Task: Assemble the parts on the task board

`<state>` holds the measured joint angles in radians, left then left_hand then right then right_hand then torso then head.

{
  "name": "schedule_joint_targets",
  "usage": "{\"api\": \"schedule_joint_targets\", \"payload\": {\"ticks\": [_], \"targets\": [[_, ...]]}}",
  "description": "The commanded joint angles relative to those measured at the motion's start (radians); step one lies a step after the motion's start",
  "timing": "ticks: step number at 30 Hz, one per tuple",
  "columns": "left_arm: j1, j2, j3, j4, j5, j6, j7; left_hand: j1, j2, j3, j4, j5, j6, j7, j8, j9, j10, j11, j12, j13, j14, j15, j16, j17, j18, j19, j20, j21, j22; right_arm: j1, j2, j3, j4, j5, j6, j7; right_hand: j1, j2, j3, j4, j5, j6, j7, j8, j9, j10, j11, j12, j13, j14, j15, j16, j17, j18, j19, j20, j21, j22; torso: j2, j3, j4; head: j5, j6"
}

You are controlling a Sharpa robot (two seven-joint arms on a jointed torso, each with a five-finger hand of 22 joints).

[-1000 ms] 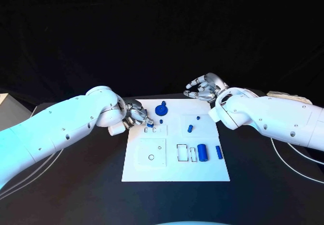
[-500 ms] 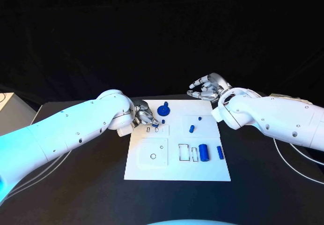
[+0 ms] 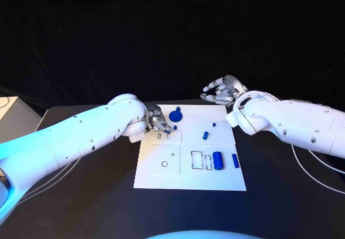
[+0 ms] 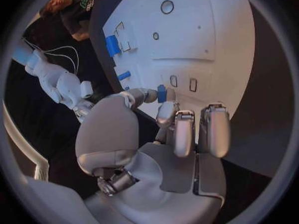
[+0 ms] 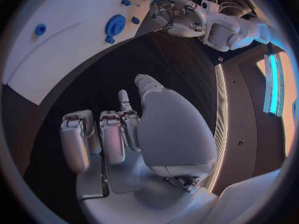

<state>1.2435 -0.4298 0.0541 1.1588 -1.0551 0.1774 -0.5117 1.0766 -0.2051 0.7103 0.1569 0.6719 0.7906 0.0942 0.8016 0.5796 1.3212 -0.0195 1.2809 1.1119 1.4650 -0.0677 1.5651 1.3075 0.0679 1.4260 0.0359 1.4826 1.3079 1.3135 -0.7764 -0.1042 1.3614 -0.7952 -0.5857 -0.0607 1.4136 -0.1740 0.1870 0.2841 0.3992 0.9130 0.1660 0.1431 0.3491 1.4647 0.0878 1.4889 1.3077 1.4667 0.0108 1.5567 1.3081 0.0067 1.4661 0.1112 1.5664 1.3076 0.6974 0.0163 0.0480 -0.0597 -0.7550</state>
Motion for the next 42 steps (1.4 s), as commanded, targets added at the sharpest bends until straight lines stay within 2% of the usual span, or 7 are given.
{"api": "schedule_joint_targets", "payload": {"ticks": [1,9,22,27,38,42], "targets": [[0.0,0.006,0.0,-0.003,-0.017,0.011,-0.003,0.0,0.012,0.15,-0.154,0.007,0.047,-0.04,0.003,0.367,0.009,-0.001,0.006,0.0,0.106,-0.009,0.006,0.263,-0.02,0.007,-0.001,0.007,0.058,-0.001,0.001,0.0,-0.002,-0.01,0.007,0.009,-0.001,-0.007,0.007,0.001,0.006,-0.003,0.0,0.006,0.001,0.03,-0.007,0.002,0.197,0.096,-0.006,-0.001,0.23,-0.007,0.105,-0.005,0.004,0.263,0.003,0.0003,-0.0011,0.0,-0.001],[0.0,0.023,-0.002,-0.021,-0.026,0.045,-0.009,-0.005,0.015,0.144,-0.15,0.007,0.049,-0.042,0.003,0.371,0.008,-0.002,0.002,-0.007,0.106,-0.01,0.006,0.263,-0.021,0.008,-0.002,0.007,0.059,0.0,-0.002,0.0,0.001,-0.013,0.006,0.006,-0.001,-0.007,0.007,0.001,0.006,-0.003,0.0,0.006,0.001,0.03,-0.007,0.002,0.197,0.096,-0.006,-0.001,0.23,-0.007,0.105,-0.005,0.004,0.263,0.007,0.0003,-0.0006,-0.002,-0.013],[0.0,0.03,-0.008,-0.031,-0.028,0.054,-0.011,-0.008,0.02,0.138,-0.147,0.005,0.05,-0.043,0.002,0.375,0.007,-0.003,-0.002,-0.013,0.106,-0.01,0.006,0.263,-0.021,0.008,-0.002,0.007,0.06,0.0,-0.004,0.0,0.004,-0.015,0.005,0.005,-0.002,-0.009,0.009,0.0,0.01,-0.004,0.0,0.007,0.001,0.03,-0.007,0.003,0.197,0.096,-0.006,-0.001,0.231,-0.007,0.105,-0.005,0.004,0.263,0.007,0.0001,0.0,-0.003,-0.025],[0.0,0.032,-0.009,-0.034,-0.028,0.057,-0.012,-0.008,0.021,0.136,-0.146,0.004,0.05,-0.044,0.002,0.375,0.007,-0.003,-0.003,-0.013,0.106,-0.011,0.006,0.263,-0.021,0.008,-0.002,0.007,0.06,0.0,-0.005,0.0,0.006,-0.016,0.005,0.004,-0.002,-0.009,0.009,0.0,0.01,-0.004,0.0,0.007,0.001,0.03,-0.007,0.003,0.197,0.096,-0.006,-0.001,0.231,-0.007,0.105,-0.005,0.004,0.263,0.009,-0.0006,0.0003,-0.005,-0.027],[-0.002,0.038,-0.012,-0.047,-0.028,0.065,-0.012,-0.01,0.025,0.131,-0.143,0.001,0.05,-0.044,0.0,0.378,0.006,-0.004,-0.006,-0.017,0.106,-0.011,0.006,0.263,-0.021,0.007,-0.003,0.006,0.058,0.001,-0.006,0.0,0.009,-0.018,0.005,0.003,-0.003,-0.009,0.01,0.001,0.011,-0.004,0.0,0.007,0.001,0.029,-0.007,0.002,0.197,0.096,-0.006,-0.001,0.231,-0.007,0.105,-0.005,0.004,0.263,0.008,0.0008,-0.0003,-0.005,-0.034],[-0.003,0.039,-0.013,-0.051,-0.032,0.063,-0.012,-0.011,0.026,0.13,-0.143,0.001,0.05,-0.045,0.0,0.378,0.006,-0.004,-0.006,-0.018,0.106,-0.011,0.006,0.263,-0.021,0.007,-0.003,0.006,0.058,0.001,-0.008,0.0,0.009,-0.018,0.005,0.003,-0.003,-0.009,0.01,0.001,0.011,-0.004,0.0,0.007,0.001,0.029,-0.007,0.002,0.197,0.096,-0.006,-0.001,0.231,-0.007,0.105,-0.005,0.004,0.263,0.008,0.0005,0.0006,-0.01,-0.032]]}}
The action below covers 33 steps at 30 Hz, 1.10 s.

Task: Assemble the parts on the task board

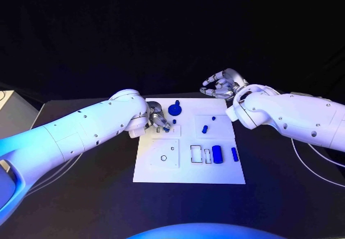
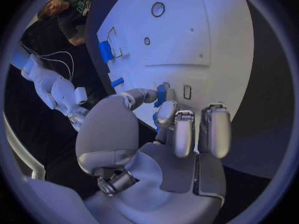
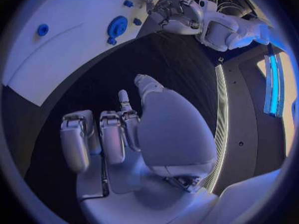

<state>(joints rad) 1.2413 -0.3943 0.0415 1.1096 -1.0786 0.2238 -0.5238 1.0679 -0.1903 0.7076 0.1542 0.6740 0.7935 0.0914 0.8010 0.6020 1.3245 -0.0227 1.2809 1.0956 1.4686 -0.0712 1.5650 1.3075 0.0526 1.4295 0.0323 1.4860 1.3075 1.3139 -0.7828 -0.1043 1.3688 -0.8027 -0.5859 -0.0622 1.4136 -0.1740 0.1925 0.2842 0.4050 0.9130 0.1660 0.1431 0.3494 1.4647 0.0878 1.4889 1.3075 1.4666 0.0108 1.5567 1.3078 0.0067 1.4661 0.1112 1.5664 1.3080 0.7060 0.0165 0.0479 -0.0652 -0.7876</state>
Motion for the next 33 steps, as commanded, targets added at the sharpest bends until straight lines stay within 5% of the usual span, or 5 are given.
{"api": "schedule_joint_targets", "payload": {"ticks": [1,33], "targets": [[-0.001,0.004,-0.001,-0.003,-0.011,0.015,0.0,-0.002,0.011,0.132,-0.14,-0.002,0.047,-0.042,0.0,0.356,0.003,-0.001,-0.006,-0.001,0.102,-0.008,0.006,0.263,-0.005,0.003,0.001,0.002,0.058,0.0,-0.001,0.0,0.002,-0.01,0.005,0.005,-0.003,-0.009,0.005,0.001,0.005,-0.004,0.0,0.007,0.001,0.029,-0.007,0.002,0.197,0.096,-0.006,0.0,0.231,-0.007,0.105,-0.005,0.004,0.263,0.0,0.0003,0.0008,-0.004,0.0],[-0.007,0.009,-0.009,-0.008,-0.029,0.024,-0.003,-0.003,0.014,0.121,-0.139,-0.008,0.044,-0.042,-0.004,0.36,0.002,-0.001,-0.008,-0.002,0.102,-0.008,0.006,0.263,-0.005,0.001,0.0,0.001,0.056,0.001,-0.003,0.0,0.008,-0.017,0.007,0.005,-0.008,-0.012,0.007,0.002,0.006,-0.004,0.0,0.008,0.001,0.031,-0.006,0.004,0.198,0.096,-0.006,0.0,0.231,-0.007,0.105,-0.006,0.004,0.263,0.001,0.0004,0.0003,-0.005,-0.017]]}}
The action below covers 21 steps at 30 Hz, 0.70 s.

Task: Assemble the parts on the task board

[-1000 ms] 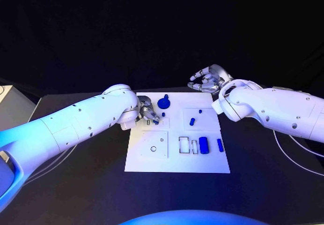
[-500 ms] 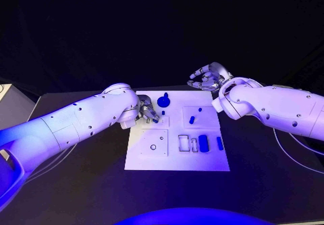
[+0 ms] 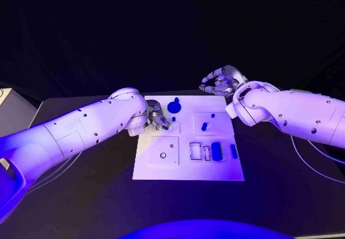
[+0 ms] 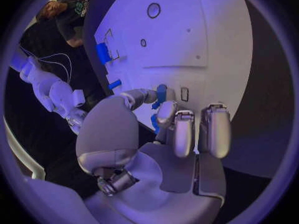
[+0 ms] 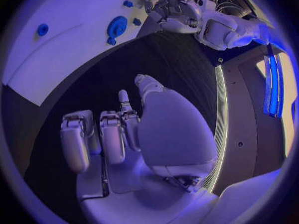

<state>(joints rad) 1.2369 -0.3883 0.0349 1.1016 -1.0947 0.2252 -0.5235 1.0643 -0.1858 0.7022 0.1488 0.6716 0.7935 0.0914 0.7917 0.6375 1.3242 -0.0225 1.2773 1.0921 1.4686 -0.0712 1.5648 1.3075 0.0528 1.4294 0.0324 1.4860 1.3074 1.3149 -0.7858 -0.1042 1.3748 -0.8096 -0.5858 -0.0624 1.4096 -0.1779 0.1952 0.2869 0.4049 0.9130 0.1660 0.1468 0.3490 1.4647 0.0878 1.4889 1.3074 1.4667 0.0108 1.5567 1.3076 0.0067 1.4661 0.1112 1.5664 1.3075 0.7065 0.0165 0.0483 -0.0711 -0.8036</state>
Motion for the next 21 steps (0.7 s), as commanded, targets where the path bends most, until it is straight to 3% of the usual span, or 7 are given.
{"api": "schedule_joint_targets", "payload": {"ticks": [1,21], "targets": [[-0.003,0.003,-0.003,0.0,-0.014,0.024,-0.004,0.001,0.01,0.125,-0.133,-0.006,0.044,-0.042,0.005,0.325,0.003,-0.001,-0.004,0.002,0.102,-0.008,0.006,0.263,-0.005,0.002,0.0,0.001,0.057,0.0,0.0,0.0,0.002,-0.01,0.007,0.005,-0.004,-0.008,0.004,-0.001,0.006,-0.004,0.0,0.004,0.002,0.031,-0.006,0.004,0.199,0.096,-0.006,0.0,0.232,-0.007,0.105,-0.006,0.004,0.263,0.001,0.0004,-0.0001,0.0,-0.002],[-0.004,-0.002,-0.006,-0.006,-0.026,0.059,-0.008,0.011,0.024,0.113,-0.138,-0.002,0.05,-0.046,0.002,0.334,0.006,-0.005,-0.004,0.002,0.102,-0.011,0.006,0.263,-0.008,0.01,-0.001,0.005,0.069,0.001,-0.003,0.0,0.007,-0.009,0.008,0.004,-0.004,-0.008,0.004,-0.001,0.006,-0.004,0.0,0.004,0.002,0.031,-0.006,0.004,0.199,0.096,-0.006,0.0,0.232,-0.007,0.105,-0.006,0.004,0.263,0.0,0.0001,-0.0002,0.0,-0.007]]}}
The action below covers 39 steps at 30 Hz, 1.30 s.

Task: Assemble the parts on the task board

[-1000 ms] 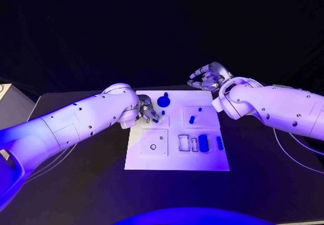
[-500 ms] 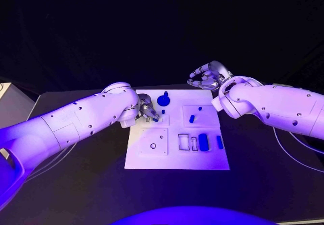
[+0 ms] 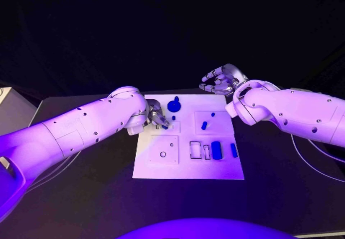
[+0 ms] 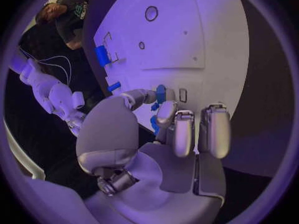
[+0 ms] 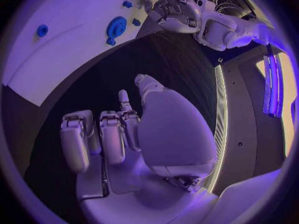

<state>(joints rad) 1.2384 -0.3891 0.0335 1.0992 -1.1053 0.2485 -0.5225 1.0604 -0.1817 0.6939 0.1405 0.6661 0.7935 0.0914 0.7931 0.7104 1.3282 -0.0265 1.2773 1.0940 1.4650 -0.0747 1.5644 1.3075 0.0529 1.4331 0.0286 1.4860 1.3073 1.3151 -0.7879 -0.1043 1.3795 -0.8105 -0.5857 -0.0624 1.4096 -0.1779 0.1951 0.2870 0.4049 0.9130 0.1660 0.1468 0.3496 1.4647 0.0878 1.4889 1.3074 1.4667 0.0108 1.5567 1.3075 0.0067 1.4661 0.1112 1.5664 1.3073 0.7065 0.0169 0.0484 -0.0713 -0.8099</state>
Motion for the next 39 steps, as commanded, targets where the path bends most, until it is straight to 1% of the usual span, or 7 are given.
{"api": "schedule_joint_targets", "payload": {"ticks": [1,7,14,26,28,39], "targets": [[-0.005,-0.001,-0.004,-0.003,-0.016,0.037,-0.009,0.015,0.02,0.121,-0.13,0.004,0.05,-0.046,0.001,0.261,0.002,-0.001,-0.004,0.0,0.106,-0.007,0.006,0.263,-0.008,0.007,0.003,0.005,0.069,0.0,-0.001,0.0,0.003,-0.008,0.008,0.004,-0.004,-0.008,0.004,-0.001,0.006,-0.004,0.0,0.004,0.001,0.031,-0.006,0.004,0.199,0.096,-0.006,0.0,0.232,-0.007,0.105,-0.006,0.004,0.264,0.0,-0.0002,-0.0003,0.0,-0.001],[-0.005,-0.002,-0.004,-0.003,-0.018,0.031,-0.008,0.018,0.021,0.122,-0.132,0.006,0.052,-0.047,0.001,0.263,0.004,-0.002,-0.004,0.001,0.106,-0.008,0.006,0.263,-0.009,0.009,0.002,0.007,0.073,0.001,-0.001,0.0,0.004,-0.008,0.008,0.004,-0.004,-0.008,0.004,-0.001,0.006,-0.004,0.0,0.004,0.001,0.031,-0.006,0.004,0.199,0.096,-0.006,0.0,0.232,-0.007,0.105,-0.006,0.004,0.264,0.0,0.0002,0.0002,0.001,0.0],[-0.005,-0.003,-0.005,0.0,-0.019,-0.011,-0.003,0.019,0.022,0.123,-0.133,0.006,0.053,-0.047,0.001,0.263,0.005,-0.002,-0.003,0.003,0.106,-0.008,0.006,0.263,-0.009,0.009,0.002,0.007,0.073,0.001,-0.001,0.0,0.004,-0.008,0.007,0.004,-0.004,-0.008,0.004,-0.001,0.006,-0.004,0.0,0.004,0.001,0.031,-0.006,0.004,0.199,0.096,-0.006,0.0,0.232,-0.007,0.105,-0.006,0.004,0.264,0.001,-0.0001,-0.0007,0.001,-0.001],[-0.011,-0.033,-0.002,0.05,-0.001,-0.099,0.006,0.02,0.024,0.123,-0.133,0.005,0.054,-0.047,0.0,0.264,0.008,-0.002,0.0,0.007,0.106,-0.008,0.006,0.263,-0.01,0.013,0.002,0.009,0.077,0.001,-0.002,0.0,0.004,-0.008,0.007,0.004,-0.004,-0.008,0.004,-0.001,0.006,-0.004,0.0,0.004,0.001,0.031,-0.006,0.004,0.199,0.096,-0.006,0.0,0.232,-0.007,0.105,-0.006,0.004,0.264,0.0,-0.0006,-0.0002,-0.001,-0.004],[-0.013,-0.037,-0.001,0.056,0.0,-0.112,0.007,0.02,0.025,0.124,-0.134,0.005,0.055,-0.047,0.0,0.264,0.009,-0.002,0.001,0.008,0.106,-0.008,0.006,0.263,-0.01,0.013,0.001,0.009,0.078,0.001,-0.003,0.0,0.004,-0.008,0.007,0.004,-0.01,-0.011,0.009,-0.001,0.007,-0.003,0.0,0.006,0.001,0.031,-0.007,0.004,0.198,0.096,-0.006,-0.001,0.231,-0.007,0.105,-0.006,0.004,0.264,0.0,-0.0004,0.0004,-0.002,-0.004],[-0.016,-0.045,-0.001,0.072,-0.001,-0.152,0.011,0.021,0.027,0.124,-0.134,0.005,0.056,-0.047,0.0,0.265,0.011,-0.003,0.002,0.011,0.106,-0.009,0.006,0.263,-0.01,0.014,0.001,0.01,0.08,0.001,-0.002,0.0,0.004,-0.008,0.007,0.005,-0.01,-0.011,0.009,-0.001,0.007,-0.003,0.0,0.006,0.001,0.031,-0.007,0.004,0.198,0.096,-0.006,-0.001,0.231,-0.007,0.105,-0.006,0.004,0.264,0.001,-0.0004,0.0003,-0.001,-0.007]]}}
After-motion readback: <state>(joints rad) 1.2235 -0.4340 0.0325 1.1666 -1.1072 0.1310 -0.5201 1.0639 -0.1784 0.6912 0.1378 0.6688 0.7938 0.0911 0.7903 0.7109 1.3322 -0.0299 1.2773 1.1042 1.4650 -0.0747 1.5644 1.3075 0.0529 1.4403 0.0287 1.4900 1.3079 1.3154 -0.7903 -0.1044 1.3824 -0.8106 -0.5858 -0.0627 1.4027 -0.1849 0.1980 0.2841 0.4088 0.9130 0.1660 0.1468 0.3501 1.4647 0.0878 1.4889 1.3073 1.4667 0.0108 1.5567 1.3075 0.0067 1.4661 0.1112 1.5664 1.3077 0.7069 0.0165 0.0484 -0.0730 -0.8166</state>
